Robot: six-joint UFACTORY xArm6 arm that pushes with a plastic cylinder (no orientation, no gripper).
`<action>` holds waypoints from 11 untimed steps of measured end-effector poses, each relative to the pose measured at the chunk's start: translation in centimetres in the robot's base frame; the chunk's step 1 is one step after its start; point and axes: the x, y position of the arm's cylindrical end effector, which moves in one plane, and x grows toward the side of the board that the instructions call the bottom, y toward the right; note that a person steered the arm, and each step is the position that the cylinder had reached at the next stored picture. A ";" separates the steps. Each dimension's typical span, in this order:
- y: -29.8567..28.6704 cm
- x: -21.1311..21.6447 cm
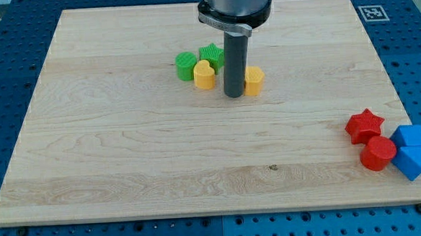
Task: Move the yellow hexagon to the right of the green star
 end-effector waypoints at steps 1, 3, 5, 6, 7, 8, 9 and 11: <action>0.0 0.0; 0.1 3.1; 1.4 2.7; 2.4 1.6; 2.7 0.1; 2.7 -1.3; 2.7 -2.3; 3.2 -3.9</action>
